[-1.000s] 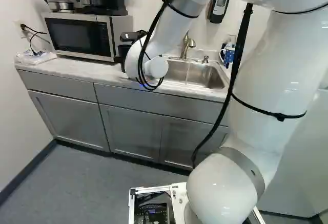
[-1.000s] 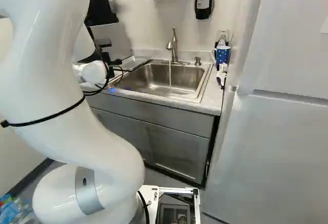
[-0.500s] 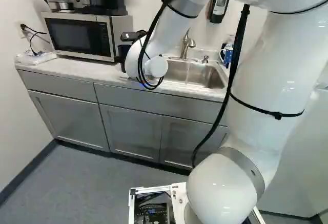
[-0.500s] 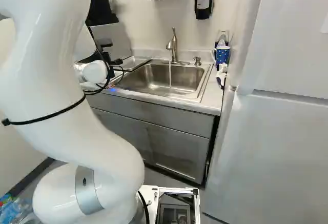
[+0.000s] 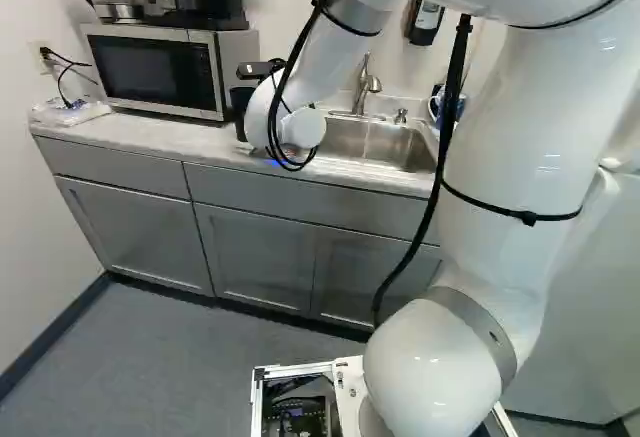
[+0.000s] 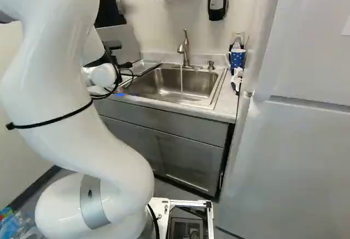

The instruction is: Rinse the cup and place it in the tray

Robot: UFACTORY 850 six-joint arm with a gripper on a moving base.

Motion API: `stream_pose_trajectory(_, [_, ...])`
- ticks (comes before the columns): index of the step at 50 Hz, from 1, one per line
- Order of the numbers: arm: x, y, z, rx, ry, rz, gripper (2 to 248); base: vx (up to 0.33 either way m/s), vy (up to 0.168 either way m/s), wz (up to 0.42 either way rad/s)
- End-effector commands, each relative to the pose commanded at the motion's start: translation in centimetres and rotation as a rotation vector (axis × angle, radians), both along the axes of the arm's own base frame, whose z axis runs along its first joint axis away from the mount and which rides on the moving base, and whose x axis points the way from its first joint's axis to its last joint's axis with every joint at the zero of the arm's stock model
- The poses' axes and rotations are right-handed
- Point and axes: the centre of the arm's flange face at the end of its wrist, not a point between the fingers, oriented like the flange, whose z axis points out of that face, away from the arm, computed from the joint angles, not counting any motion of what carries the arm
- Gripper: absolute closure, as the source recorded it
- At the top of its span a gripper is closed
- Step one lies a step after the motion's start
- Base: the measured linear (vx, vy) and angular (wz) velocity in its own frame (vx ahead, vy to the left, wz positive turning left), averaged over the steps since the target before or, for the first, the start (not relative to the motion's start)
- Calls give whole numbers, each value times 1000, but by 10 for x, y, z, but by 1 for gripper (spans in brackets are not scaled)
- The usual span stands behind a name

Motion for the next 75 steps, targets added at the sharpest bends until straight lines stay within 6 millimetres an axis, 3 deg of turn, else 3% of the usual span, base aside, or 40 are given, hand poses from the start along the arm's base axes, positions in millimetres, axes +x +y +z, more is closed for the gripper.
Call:
stream_pose_trajectory(18, [10,6,-1,1,-3,2,3,0,0,0])
stream_pose_trajectory(19, [10,6,-1,1,-3,3,20,0,0,0])
stream_pose_trajectory(23, [11,8,-1,1,-3,5,20,0,0,0])
stream_pose_trajectory(24, [11,8,-1,1,-3,6,59,0,0,0])
stream_pose_trajectory(28, [11,9,-1,2,-3,7,59,0,0,0])
stream_pose_trajectory(29, [11,9,-1,2,-3,7,97,0,0,0])
stream_pose_trajectory(33, [11,9,-1,2,-3,7,97,0,0,0])
stream_pose_trajectory(34, [11,9,-1,2,-3,7,124,0,0,0])
stream_pose_trajectory(53, [11,9,0,2,-5,7,127,0,0,0])
stream_pose_trajectory(75, [5,-5,23,18,-42,-12,127,0,0,0])
